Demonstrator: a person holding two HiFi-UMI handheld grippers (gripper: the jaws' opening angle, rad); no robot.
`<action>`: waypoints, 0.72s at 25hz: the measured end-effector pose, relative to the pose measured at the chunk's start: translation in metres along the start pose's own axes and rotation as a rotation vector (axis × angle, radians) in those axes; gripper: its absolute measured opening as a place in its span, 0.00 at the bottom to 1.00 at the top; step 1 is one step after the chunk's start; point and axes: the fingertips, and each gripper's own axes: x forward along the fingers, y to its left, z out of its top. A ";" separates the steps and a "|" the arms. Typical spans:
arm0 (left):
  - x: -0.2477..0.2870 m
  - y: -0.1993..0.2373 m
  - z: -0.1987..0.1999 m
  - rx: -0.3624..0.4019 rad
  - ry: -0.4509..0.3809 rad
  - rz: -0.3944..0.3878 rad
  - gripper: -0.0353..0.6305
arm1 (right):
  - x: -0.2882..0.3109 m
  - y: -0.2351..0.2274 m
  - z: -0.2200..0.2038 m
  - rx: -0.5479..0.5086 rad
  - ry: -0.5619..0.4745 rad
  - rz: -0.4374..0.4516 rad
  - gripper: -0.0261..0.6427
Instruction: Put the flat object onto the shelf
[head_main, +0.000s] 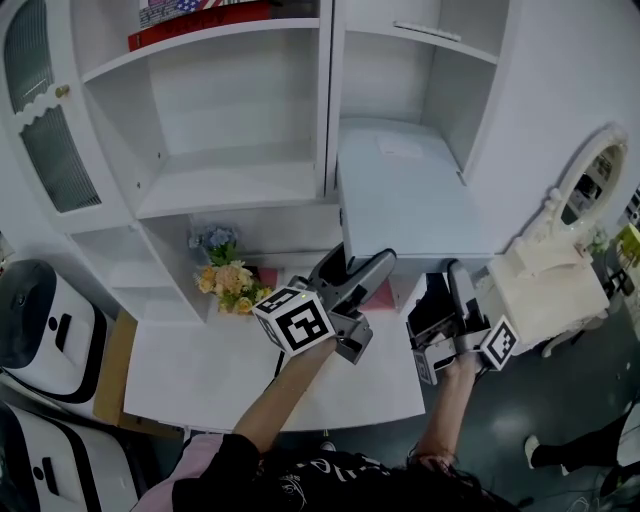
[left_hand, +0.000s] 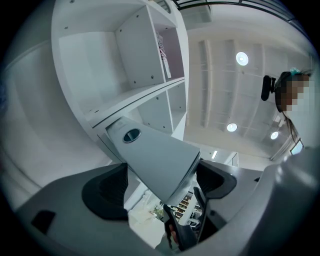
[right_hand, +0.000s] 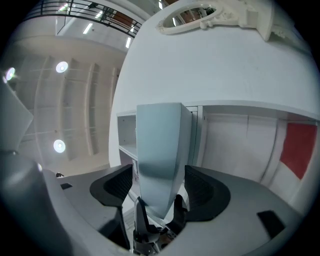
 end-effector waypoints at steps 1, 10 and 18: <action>0.003 0.004 0.004 -0.005 -0.003 0.004 0.71 | -0.001 -0.002 0.000 -0.015 0.007 -0.011 0.51; 0.034 0.034 0.029 -0.043 -0.020 0.073 0.71 | -0.011 -0.022 -0.015 -0.134 0.081 -0.129 0.51; 0.057 0.054 0.040 -0.031 -0.039 0.165 0.71 | -0.016 -0.033 -0.033 -0.125 0.119 -0.166 0.51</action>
